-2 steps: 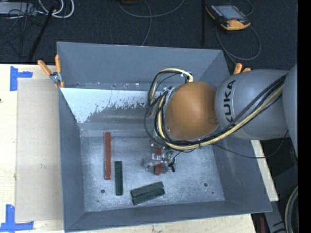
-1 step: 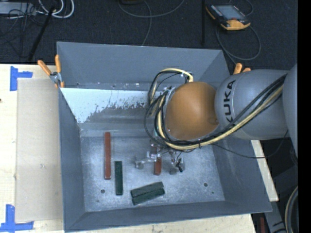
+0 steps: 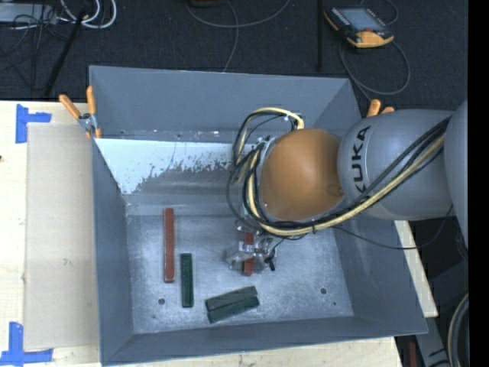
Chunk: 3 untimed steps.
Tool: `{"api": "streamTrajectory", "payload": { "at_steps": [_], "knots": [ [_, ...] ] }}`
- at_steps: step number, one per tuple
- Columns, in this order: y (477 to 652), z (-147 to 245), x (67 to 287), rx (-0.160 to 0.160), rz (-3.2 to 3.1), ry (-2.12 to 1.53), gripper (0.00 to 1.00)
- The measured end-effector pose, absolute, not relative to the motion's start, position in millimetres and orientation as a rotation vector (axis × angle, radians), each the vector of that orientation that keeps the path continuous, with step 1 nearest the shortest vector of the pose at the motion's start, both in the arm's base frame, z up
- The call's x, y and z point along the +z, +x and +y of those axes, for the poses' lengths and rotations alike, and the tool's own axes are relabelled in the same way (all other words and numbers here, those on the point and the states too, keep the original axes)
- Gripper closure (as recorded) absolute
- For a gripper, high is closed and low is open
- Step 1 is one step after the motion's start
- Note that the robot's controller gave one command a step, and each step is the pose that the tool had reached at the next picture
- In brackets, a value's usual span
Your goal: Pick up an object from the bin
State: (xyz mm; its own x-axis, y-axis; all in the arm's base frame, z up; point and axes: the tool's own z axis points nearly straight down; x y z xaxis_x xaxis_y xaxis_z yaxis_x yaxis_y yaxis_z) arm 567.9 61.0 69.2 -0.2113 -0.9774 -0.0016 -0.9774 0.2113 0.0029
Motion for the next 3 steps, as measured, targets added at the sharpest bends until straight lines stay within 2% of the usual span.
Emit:
{"api": "streamTrajectory", "payload": {
  "at_steps": [1,2,3],
  "knots": [
    [531.3,7,69,-0.005,-2.095,2.333,1.0],
    [502.6,-20,69,-0.007,-2.057,2.368,1.0],
    [514.8,-19,212,0.005,-1.964,2.458,1.0]
  ]
}}
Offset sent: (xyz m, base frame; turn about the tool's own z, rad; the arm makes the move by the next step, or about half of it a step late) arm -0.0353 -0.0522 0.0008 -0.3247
